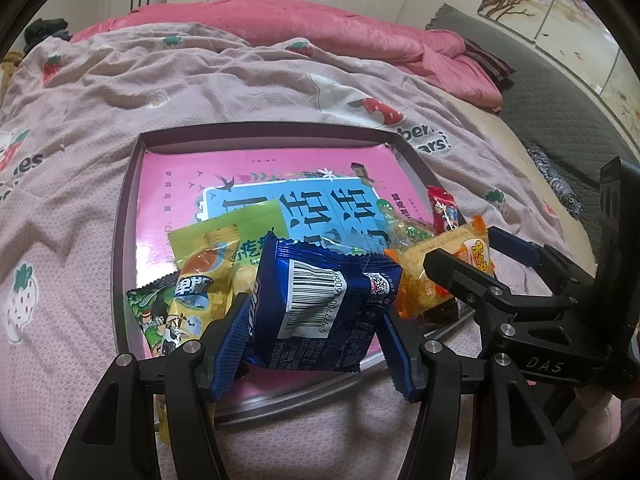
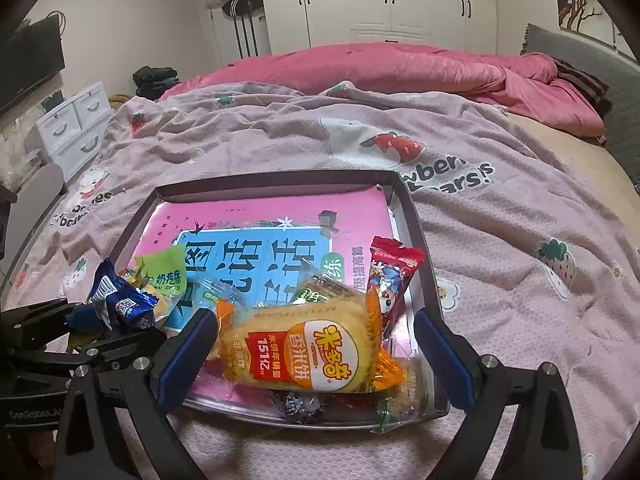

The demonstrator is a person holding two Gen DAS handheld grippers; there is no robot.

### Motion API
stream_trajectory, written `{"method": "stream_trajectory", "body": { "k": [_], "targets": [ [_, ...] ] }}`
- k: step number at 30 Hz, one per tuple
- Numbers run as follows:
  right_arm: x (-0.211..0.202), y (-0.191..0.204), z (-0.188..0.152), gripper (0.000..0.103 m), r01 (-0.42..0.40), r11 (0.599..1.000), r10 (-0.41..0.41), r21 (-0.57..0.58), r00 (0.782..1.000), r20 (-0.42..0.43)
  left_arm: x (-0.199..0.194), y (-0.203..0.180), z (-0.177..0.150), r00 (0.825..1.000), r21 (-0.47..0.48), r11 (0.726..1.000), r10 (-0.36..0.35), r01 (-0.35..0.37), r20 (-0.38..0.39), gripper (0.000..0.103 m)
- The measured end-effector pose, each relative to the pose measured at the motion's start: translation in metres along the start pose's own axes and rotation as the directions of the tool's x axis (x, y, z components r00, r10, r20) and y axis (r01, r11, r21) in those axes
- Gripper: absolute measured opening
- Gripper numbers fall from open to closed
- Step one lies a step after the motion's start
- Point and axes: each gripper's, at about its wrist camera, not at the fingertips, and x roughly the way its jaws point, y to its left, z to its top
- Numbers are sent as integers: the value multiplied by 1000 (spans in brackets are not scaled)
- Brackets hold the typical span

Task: Organize snacks
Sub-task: 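Lower the blue wrapper and yellow cake bar into the tray with both tools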

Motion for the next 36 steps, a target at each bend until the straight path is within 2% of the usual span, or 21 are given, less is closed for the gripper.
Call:
{"method": "stream_trajectory", "body": {
  "k": [36],
  "targets": [
    [-15,7,-7,99,136,985,-134,-106,991,27,-8,2,0,1000,-7,1000,6,-6,14,64]
  ]
}}
